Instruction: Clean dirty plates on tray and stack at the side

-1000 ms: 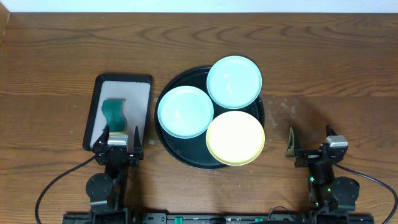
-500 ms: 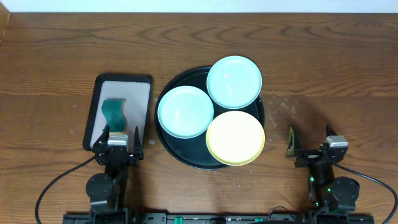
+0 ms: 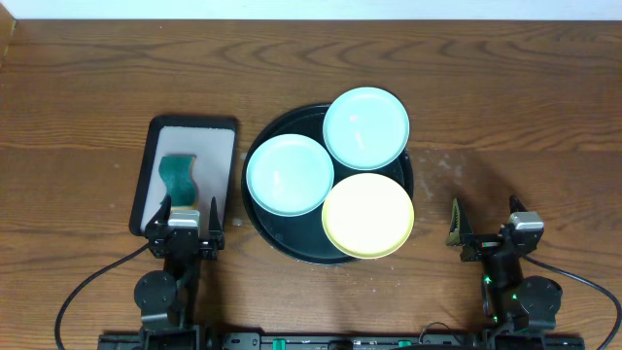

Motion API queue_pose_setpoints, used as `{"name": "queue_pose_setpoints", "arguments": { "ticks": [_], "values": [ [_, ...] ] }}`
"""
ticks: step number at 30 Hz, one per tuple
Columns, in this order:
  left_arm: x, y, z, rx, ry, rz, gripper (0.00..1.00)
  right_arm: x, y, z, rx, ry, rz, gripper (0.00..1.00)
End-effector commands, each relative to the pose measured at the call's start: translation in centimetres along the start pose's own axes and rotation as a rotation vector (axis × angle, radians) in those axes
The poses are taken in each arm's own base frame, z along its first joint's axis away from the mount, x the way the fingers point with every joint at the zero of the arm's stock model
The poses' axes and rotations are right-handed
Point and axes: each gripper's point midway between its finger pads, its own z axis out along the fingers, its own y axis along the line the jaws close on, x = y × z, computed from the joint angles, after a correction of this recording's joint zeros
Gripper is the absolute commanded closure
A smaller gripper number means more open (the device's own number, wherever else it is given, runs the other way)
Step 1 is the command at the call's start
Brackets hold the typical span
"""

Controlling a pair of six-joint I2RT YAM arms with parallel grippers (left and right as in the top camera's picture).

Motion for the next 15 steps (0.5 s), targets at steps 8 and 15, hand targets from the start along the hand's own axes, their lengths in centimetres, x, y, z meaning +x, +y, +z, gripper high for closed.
{"name": "queue_pose_setpoints", "arguments": {
  "ticks": [8, 15],
  "values": [
    [1.64, -0.34, 0.11, 0.014, 0.052, 0.008, 0.24, -0.04, 0.02, 0.01, 0.003, -0.004, 0.007, 0.01],
    [1.62, -0.35, 0.11, 0.015, 0.052, 0.008, 0.24, -0.24, 0.11, 0.01, -0.002, -0.012, 0.007, 0.01]
  ]
}}
